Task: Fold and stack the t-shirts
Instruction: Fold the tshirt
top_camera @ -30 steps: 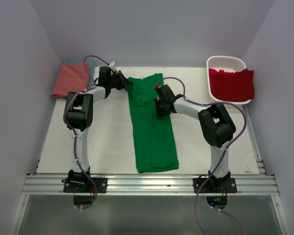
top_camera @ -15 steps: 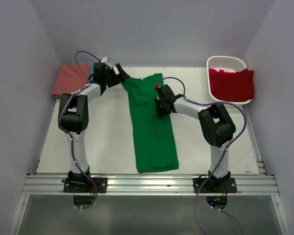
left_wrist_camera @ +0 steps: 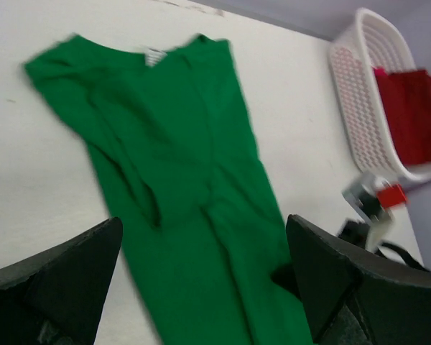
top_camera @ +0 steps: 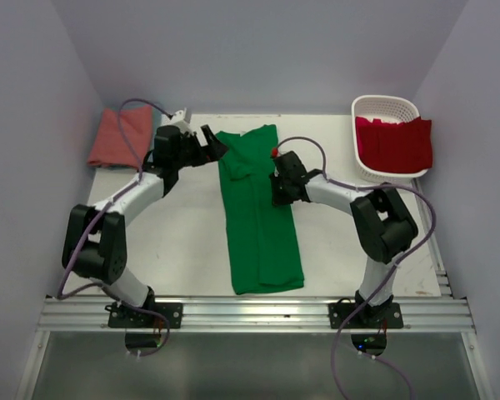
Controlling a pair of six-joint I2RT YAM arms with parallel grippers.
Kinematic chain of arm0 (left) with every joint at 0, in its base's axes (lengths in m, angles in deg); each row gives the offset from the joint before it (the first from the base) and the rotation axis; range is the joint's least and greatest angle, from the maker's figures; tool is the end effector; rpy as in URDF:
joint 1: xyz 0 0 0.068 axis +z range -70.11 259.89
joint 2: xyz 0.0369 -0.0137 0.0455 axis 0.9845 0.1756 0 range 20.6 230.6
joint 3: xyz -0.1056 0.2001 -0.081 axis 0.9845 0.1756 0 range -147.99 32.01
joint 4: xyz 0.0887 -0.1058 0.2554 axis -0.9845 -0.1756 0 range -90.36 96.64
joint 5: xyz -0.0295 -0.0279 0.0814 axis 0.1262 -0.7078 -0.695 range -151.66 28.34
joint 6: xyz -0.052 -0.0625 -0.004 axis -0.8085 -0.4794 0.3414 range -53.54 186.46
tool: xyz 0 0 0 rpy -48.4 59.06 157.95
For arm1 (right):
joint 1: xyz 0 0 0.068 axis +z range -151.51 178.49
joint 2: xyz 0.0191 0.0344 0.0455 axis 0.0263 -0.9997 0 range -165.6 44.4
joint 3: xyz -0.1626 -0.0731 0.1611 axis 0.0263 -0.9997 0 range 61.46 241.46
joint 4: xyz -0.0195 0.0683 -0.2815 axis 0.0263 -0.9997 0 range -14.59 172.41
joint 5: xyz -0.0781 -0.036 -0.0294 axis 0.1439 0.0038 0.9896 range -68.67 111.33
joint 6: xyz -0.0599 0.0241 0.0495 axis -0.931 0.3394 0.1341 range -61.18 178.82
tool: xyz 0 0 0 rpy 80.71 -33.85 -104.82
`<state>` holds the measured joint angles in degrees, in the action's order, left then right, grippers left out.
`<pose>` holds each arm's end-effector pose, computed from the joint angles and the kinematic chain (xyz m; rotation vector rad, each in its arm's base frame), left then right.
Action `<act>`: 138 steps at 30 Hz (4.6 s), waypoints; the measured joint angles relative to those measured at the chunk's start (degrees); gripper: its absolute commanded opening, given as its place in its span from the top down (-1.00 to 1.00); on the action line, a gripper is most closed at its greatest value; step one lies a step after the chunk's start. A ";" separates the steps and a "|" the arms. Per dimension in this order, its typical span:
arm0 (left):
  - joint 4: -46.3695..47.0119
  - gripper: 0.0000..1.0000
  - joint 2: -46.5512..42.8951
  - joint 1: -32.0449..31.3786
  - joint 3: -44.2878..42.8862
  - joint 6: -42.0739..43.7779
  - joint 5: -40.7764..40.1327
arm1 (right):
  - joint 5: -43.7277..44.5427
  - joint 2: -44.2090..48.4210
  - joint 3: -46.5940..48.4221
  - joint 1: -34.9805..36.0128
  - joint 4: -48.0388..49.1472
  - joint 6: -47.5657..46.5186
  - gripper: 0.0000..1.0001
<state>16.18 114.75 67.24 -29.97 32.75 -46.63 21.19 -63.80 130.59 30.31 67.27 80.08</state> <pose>0.4187 -0.1128 0.1925 -0.1955 2.0267 -0.7781 0.3638 0.2258 0.0877 -0.2366 2.5480 0.3718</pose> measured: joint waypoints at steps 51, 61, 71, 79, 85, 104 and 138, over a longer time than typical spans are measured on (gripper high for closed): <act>-11.65 0.95 15.65 -40.09 0.09 5.88 5.95 | 6.25 51.74 -41.13 4.20 -10.93 18.88 0.53; -8.50 1.00 16.61 -39.87 0.87 4.59 6.88 | -0.37 49.48 -44.50 4.24 -6.40 19.91 0.49; -4.09 1.00 17.86 -38.53 1.60 3.13 9.01 | -4.39 49.51 -49.59 4.31 1.16 22.80 0.90; -1.22 1.00 18.93 -34.77 2.10 2.16 12.02 | -5.29 51.01 -50.47 6.03 2.14 24.41 0.89; -0.79 1.00 20.50 -32.30 1.18 1.38 15.82 | -4.46 56.46 -50.49 7.43 -1.18 25.66 0.89; 1.95 1.00 22.69 -27.87 -1.27 1.84 13.94 | -1.22 58.62 -47.76 8.90 -14.23 26.82 -0.36; 9.62 1.00 19.06 -27.50 6.86 1.79 13.53 | 15.13 35.87 -33.64 6.88 0.61 13.64 -0.10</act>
<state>25.79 133.81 39.75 -23.10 34.54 -33.10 36.32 -27.93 96.95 37.19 67.88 93.72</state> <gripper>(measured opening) 0.005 0.563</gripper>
